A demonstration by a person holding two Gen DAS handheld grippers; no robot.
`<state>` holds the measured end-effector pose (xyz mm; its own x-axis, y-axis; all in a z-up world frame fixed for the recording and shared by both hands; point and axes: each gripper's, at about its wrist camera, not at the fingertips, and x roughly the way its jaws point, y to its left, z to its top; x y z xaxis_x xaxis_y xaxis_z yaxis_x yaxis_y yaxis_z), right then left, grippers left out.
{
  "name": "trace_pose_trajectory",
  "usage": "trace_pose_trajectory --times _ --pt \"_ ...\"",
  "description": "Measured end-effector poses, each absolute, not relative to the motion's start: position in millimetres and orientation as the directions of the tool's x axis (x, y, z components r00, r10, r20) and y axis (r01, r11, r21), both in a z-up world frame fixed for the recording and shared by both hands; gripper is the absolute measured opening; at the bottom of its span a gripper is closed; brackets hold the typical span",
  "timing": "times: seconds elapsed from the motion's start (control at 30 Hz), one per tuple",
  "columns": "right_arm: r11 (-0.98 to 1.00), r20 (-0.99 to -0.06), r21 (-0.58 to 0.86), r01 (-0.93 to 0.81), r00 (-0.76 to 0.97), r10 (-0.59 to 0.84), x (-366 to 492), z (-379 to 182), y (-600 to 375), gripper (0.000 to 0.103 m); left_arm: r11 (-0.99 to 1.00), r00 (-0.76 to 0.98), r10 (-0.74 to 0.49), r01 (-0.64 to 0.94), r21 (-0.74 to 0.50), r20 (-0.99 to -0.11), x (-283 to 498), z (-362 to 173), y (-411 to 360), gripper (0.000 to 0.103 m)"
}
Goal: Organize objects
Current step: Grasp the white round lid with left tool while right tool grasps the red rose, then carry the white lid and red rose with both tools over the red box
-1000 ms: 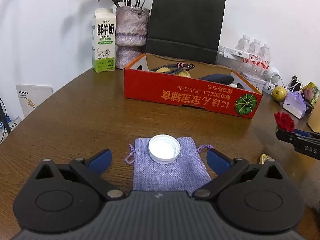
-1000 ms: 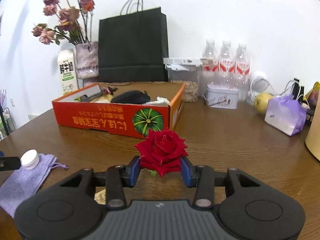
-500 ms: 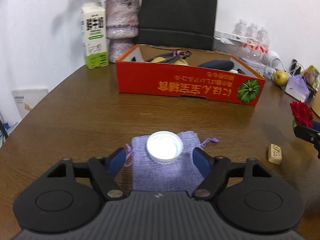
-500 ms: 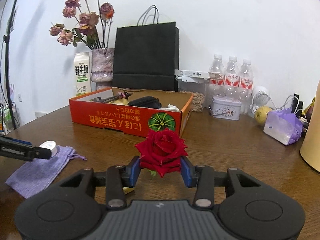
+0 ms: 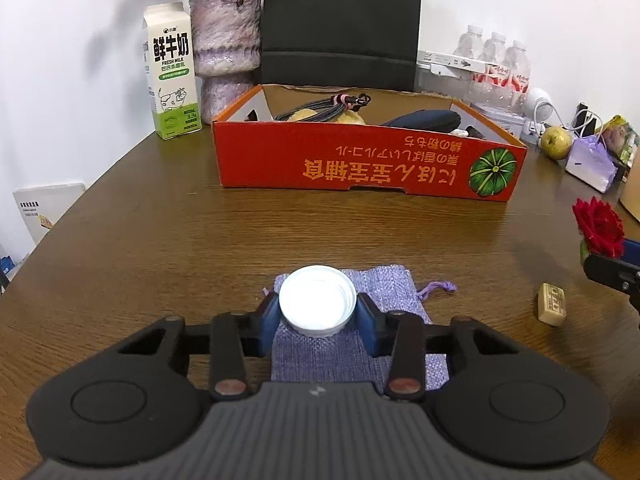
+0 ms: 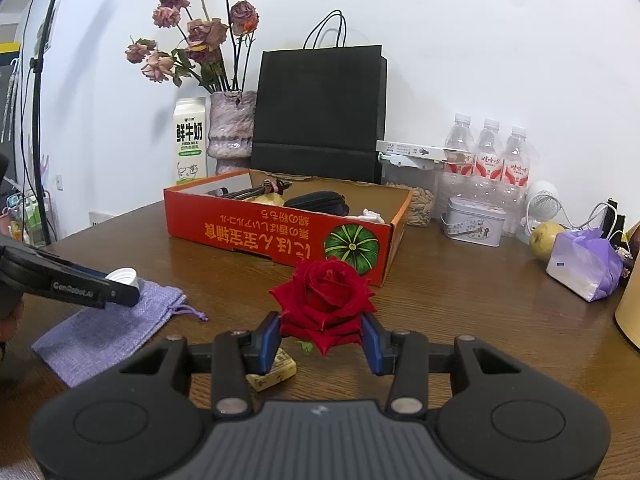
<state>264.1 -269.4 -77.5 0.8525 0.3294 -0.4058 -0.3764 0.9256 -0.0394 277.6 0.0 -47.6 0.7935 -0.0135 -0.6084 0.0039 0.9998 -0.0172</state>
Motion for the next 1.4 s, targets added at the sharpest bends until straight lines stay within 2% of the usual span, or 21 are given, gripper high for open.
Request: trace_pose_trajectory --times 0.5,0.73,1.0,1.4 --pt "0.931 -0.378 -0.041 -0.362 0.869 0.321 253.9 -75.1 -266.8 0.041 1.0 0.858 0.001 0.01 0.019 -0.514 248.6 -30.0 -13.0 0.041" --pt "0.914 -0.332 0.005 -0.405 0.862 0.383 251.2 -46.5 -261.7 0.041 0.999 0.891 -0.033 0.042 0.009 -0.452 245.3 6.9 -18.6 0.041" --pt "0.905 -0.276 -0.045 -0.423 0.876 0.396 278.2 -4.6 -245.4 0.041 0.999 0.933 -0.037 0.044 0.011 -0.357 268.8 51.0 -27.3 0.041" --pt "0.907 -0.22 -0.011 -0.421 0.886 0.408 336.7 13.8 -220.8 0.041 1.0 0.957 -0.023 0.016 -0.025 -0.29 312.5 67.7 -29.2 0.041"
